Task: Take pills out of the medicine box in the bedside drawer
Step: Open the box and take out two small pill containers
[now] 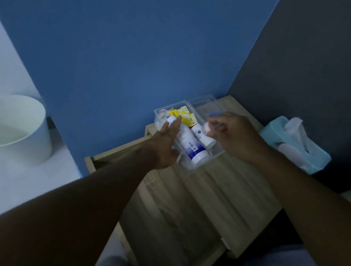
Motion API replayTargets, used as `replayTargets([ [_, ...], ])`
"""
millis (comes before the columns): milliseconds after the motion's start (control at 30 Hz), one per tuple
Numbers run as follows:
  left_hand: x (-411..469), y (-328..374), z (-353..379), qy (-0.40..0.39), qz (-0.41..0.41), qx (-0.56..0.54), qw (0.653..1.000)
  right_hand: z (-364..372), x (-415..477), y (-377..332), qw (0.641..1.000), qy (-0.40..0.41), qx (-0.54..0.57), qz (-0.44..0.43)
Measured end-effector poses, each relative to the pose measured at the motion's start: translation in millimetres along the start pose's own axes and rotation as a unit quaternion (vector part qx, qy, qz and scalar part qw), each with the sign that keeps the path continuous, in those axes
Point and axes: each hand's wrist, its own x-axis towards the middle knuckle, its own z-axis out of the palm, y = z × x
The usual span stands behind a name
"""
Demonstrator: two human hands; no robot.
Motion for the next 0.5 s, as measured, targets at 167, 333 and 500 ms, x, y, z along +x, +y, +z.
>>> replayTargets([
  [167, -25.8, 62.7, -11.8, 0.088, -0.038, -0.379, 0.921, -38.2, -35.8, -26.5, 1.0, 0.015, 0.019, -0.015],
  [333, -55.1, 105.2, -3.6, 0.013, -0.037, -0.585, 0.81, -60.7, -68.5, -52.7, 0.996, 0.056, 0.032, -0.067],
  [500, -77.3, 134.8, 6.4, 0.04, -0.024, -0.655, 0.754, -77.8, -99.2, -63.3, 0.99, 0.089, 0.05, -0.098],
])
